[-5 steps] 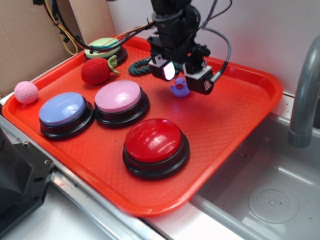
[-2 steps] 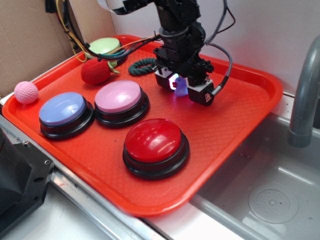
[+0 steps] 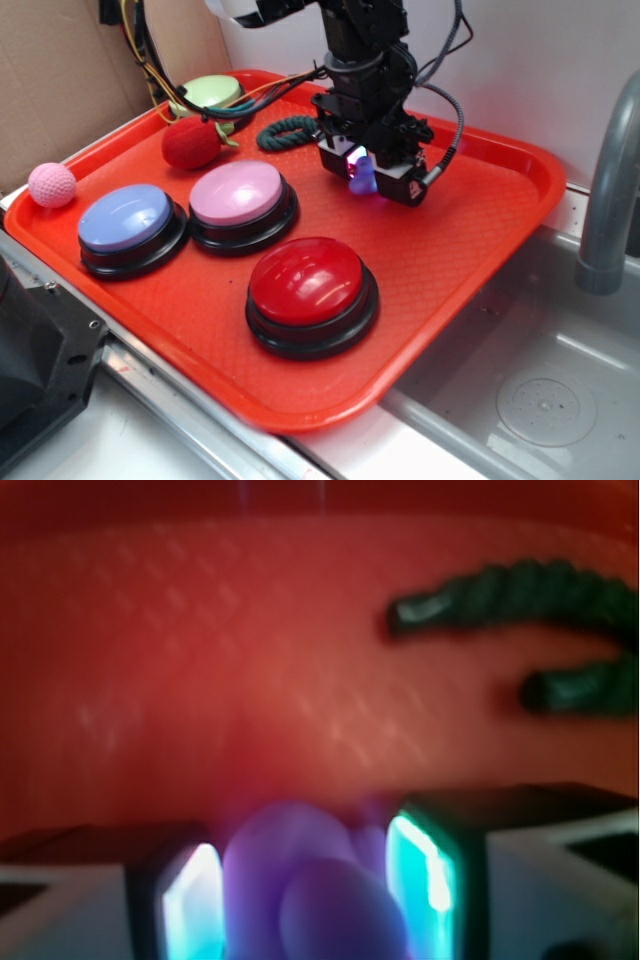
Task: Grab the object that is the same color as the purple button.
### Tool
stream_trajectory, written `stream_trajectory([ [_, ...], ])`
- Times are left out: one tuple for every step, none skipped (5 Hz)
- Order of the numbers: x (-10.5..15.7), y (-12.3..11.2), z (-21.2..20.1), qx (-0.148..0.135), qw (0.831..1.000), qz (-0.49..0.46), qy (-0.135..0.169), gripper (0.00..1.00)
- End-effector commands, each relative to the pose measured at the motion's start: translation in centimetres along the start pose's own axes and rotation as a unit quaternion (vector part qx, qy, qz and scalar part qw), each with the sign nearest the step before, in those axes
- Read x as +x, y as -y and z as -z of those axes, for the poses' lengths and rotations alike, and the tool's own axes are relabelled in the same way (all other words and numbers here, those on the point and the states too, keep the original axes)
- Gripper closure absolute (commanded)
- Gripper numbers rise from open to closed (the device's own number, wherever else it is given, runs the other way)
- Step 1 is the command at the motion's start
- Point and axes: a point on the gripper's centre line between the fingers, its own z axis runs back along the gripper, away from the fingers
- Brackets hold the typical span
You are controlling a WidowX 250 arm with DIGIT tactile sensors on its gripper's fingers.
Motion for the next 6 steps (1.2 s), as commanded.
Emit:
stream_trajectory([
  [-1.9, -0.1, -11.8, -0.031, 0.998, -0.051, 0.033, 1.00],
  [-2.9, -0.6, -15.2, -0.033, 0.995, -0.072, 0.056, 1.00],
  [-3.6, -1.5, -17.4, -0.056, 0.992, -0.084, 0.073, 1.00],
  [-3.7, -2.5, -18.1, -0.054, 0.993, -0.082, 0.073, 1.00],
  [-2.9, -3.8, -18.2, -0.044, 0.992, -0.088, 0.076, 1.00],
  [-2.0, -3.9, -17.9, -0.035, 0.993, -0.080, 0.073, 1.00],
])
